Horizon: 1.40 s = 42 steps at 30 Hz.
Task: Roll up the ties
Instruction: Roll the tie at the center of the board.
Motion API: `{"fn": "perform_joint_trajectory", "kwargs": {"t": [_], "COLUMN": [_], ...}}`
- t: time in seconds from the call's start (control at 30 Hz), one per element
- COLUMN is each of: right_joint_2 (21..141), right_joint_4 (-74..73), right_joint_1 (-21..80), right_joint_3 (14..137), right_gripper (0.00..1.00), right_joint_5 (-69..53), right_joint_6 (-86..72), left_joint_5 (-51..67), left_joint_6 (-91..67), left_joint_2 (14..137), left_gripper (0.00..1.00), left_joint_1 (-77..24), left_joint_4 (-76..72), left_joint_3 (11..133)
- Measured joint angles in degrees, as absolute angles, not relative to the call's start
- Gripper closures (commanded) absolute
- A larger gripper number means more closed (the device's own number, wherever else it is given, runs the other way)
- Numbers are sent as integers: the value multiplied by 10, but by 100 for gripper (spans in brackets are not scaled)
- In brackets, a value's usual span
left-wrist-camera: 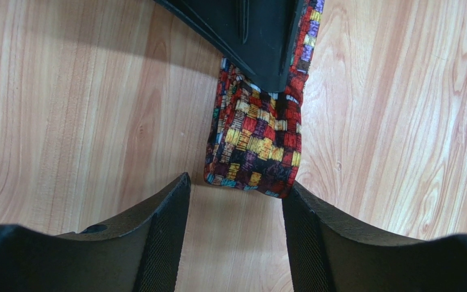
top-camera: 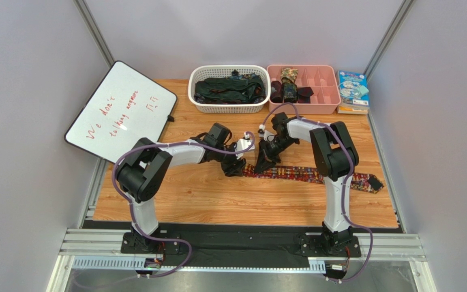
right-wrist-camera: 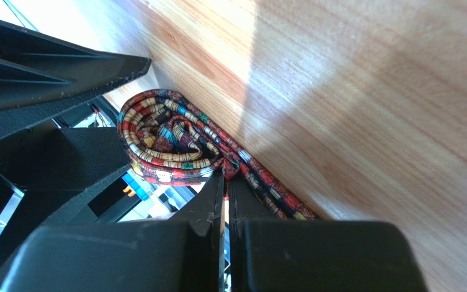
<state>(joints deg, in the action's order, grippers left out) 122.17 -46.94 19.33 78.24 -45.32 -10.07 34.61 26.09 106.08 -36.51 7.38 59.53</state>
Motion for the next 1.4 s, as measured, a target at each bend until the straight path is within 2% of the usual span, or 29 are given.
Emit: {"fn": "perform_joint_trajectory", "kwargs": {"t": [0.1, 0.4, 0.53, 0.67, 0.8, 1.2, 1.4], "right_joint_2": [1226, 1238, 1243, 1245, 1245, 1245, 1245], "right_joint_4": [-480, -505, -514, -519, -521, -521, -520], "right_joint_1": [195, 201, 202, 202, 202, 202, 202], "right_joint_3": [791, 811, 819, 821, 821, 821, 821], "right_gripper": [100, 100, 100, 100, 100, 100, 100], "right_joint_5": [-449, -444, -442, -442, -442, -443, -445], "right_joint_6": [-100, -95, -92, -90, -89, -88, -87], "left_joint_5": [356, 388, 390, 385, 380, 382, 382], "left_joint_6": [263, 283, 297, 298, 283, 237, 238], "left_joint_2": [1059, 1056, 1053, 1053, 1056, 1107, 1111], "left_gripper": [39, 60, 63, 63, 55, 54, 63], "left_joint_1": [-365, -368, -380, -399, -410, -416, -416], "left_joint_4": [62, 53, 53, 50, 44, 8, 0], "left_joint_3": [587, 581, 582, 588, 601, 636, 635]}}
